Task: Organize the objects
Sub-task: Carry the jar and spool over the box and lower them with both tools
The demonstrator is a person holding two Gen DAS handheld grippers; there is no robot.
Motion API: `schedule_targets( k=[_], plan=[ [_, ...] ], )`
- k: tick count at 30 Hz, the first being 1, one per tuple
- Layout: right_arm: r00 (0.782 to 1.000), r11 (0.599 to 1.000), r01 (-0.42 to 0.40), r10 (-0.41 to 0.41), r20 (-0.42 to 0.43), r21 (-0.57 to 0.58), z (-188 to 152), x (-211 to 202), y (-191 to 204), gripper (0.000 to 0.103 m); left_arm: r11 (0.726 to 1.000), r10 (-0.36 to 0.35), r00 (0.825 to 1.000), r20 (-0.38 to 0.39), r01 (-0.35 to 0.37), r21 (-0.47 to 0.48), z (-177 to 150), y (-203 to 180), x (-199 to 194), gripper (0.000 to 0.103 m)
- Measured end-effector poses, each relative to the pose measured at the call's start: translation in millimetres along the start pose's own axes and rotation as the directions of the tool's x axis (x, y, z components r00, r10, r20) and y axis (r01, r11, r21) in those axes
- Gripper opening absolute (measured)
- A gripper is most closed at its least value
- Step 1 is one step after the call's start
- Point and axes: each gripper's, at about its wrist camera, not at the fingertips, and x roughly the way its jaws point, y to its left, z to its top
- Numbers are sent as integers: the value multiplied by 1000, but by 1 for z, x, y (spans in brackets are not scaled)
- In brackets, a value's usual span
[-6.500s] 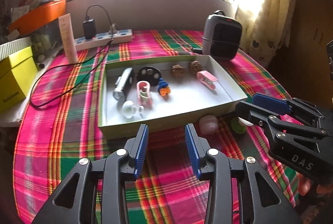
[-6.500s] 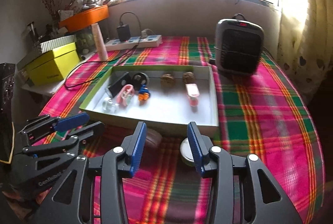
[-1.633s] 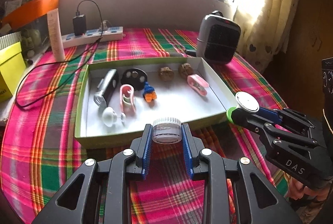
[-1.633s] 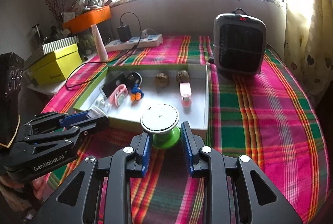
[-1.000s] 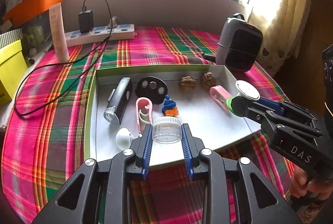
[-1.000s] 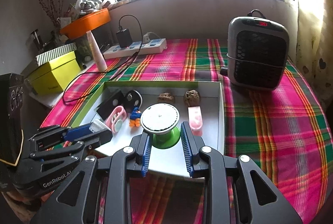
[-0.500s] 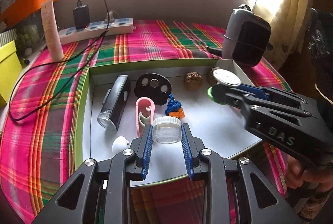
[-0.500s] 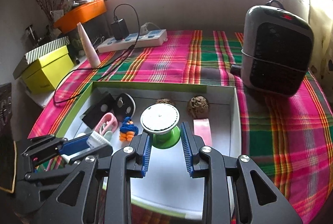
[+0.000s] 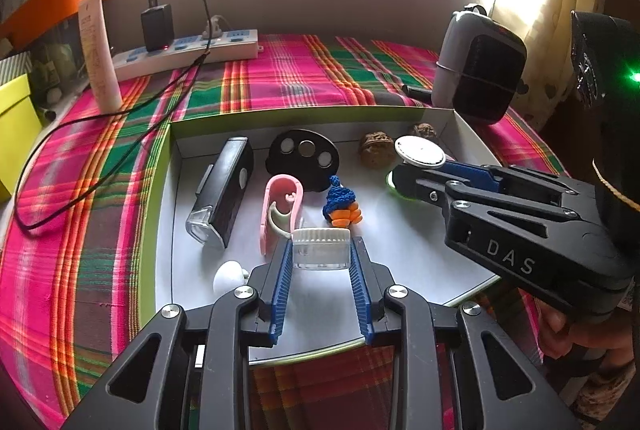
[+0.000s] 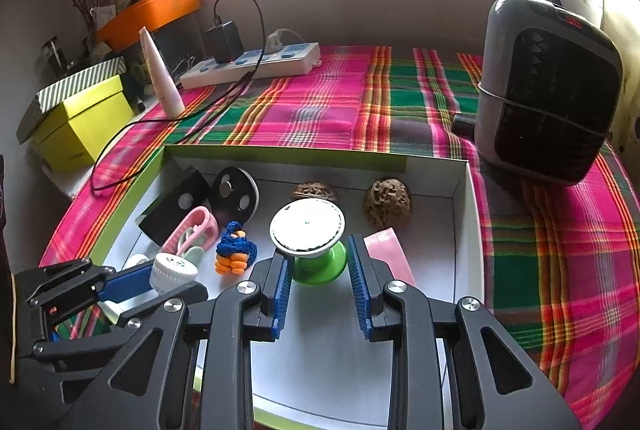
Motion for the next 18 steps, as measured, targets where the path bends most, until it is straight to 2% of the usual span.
schedule_targets(
  k=[18],
  plan=[
    [1000, 1000, 4, -4, -2, -15, 0, 2, 4, 29, 1000, 7, 1000, 0, -7, -1, -1, -1, 0, 27]
  ],
)
